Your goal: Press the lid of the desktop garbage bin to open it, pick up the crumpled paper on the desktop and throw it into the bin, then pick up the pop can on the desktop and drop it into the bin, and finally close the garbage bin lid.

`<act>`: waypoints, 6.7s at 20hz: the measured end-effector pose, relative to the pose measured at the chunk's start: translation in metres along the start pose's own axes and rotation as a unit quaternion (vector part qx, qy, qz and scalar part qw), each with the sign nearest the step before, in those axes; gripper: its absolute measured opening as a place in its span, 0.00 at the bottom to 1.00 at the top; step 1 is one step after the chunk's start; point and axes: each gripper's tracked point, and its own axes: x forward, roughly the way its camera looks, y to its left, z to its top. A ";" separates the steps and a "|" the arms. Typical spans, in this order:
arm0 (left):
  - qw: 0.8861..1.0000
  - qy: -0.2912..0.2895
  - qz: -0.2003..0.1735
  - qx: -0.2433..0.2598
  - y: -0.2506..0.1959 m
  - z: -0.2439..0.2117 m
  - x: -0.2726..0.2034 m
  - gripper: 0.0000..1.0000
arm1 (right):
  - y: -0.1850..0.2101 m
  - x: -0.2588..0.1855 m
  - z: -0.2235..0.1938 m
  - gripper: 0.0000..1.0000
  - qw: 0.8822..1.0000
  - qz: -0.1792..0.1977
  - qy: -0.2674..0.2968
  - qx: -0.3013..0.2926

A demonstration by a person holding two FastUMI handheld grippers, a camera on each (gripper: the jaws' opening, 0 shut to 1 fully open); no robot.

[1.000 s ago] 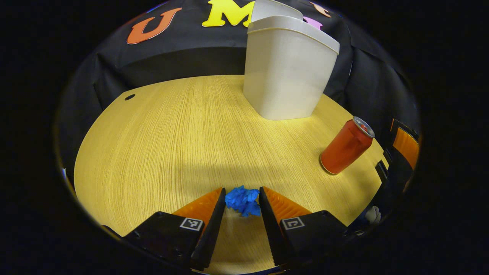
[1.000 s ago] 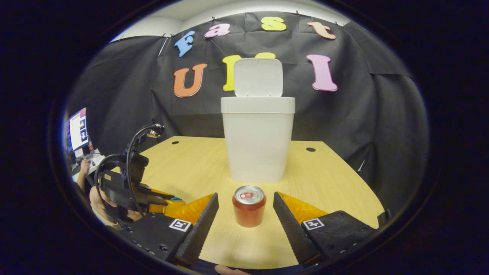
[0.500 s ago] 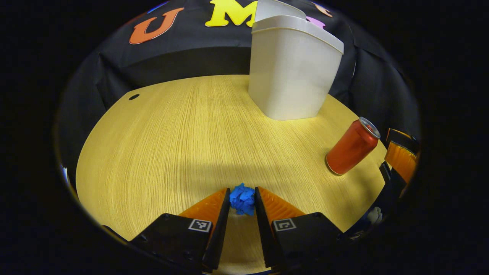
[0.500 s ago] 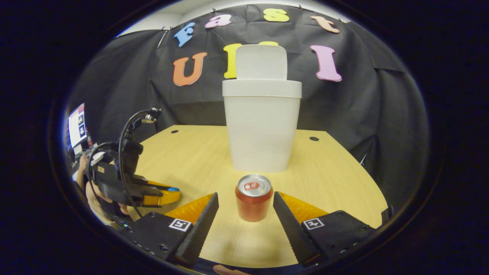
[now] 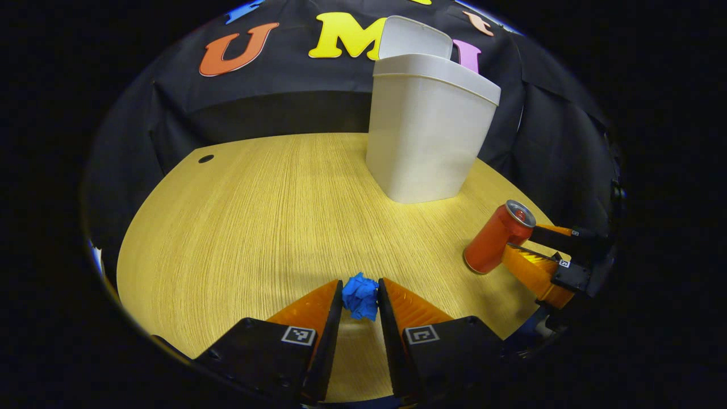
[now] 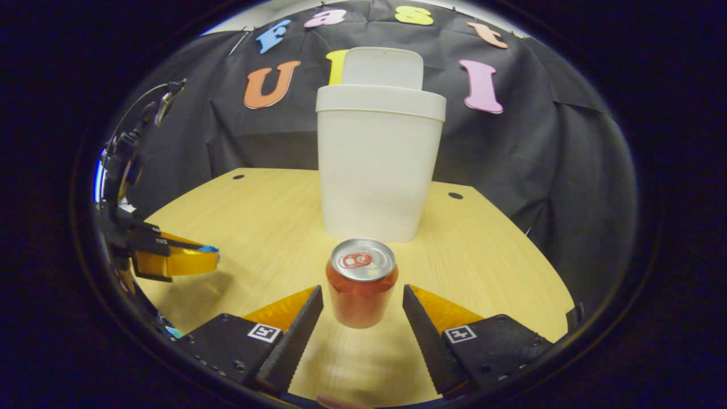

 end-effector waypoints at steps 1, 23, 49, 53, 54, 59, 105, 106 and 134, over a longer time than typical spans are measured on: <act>1.000 -0.004 0.003 0.003 0.001 0.002 -0.002 0.48 | 0.003 0.006 -0.002 0.89 1.000 0.003 -0.001 0.003; 0.969 -0.211 0.128 0.011 0.039 0.089 -0.090 0.43 | -0.024 -0.022 0.078 0.78 0.991 0.027 -0.108 0.073; 0.928 -0.340 0.147 -0.035 -0.046 0.216 -0.109 0.43 | -0.093 -0.089 0.125 0.78 0.974 0.134 -0.157 0.095; 0.923 -0.358 0.136 -0.030 -0.056 0.278 -0.095 0.46 | -0.076 -0.086 0.116 0.77 0.972 0.166 -0.137 0.093; 0.922 -0.364 0.128 -0.028 -0.060 0.294 -0.091 0.43 | -0.076 -0.084 0.115 0.80 0.972 0.168 -0.135 0.091; 0.916 -0.383 0.118 0.023 -0.074 0.365 -0.057 0.43 | -0.087 -0.078 0.113 0.80 0.972 0.167 -0.123 0.113; 0.939 -0.337 0.076 0.008 -0.059 0.289 -0.049 0.96 | -0.102 -0.062 0.109 0.79 0.982 0.085 -0.133 0.101; 0.940 -0.334 0.070 -0.008 -0.052 0.276 -0.051 0.96 | -0.099 -0.062 0.108 0.78 0.983 0.082 -0.133 0.097; 0.928 -0.360 0.082 -0.055 -0.001 0.131 -0.106 0.96 | -0.069 -0.092 0.155 0.79 0.987 0.057 -0.150 0.011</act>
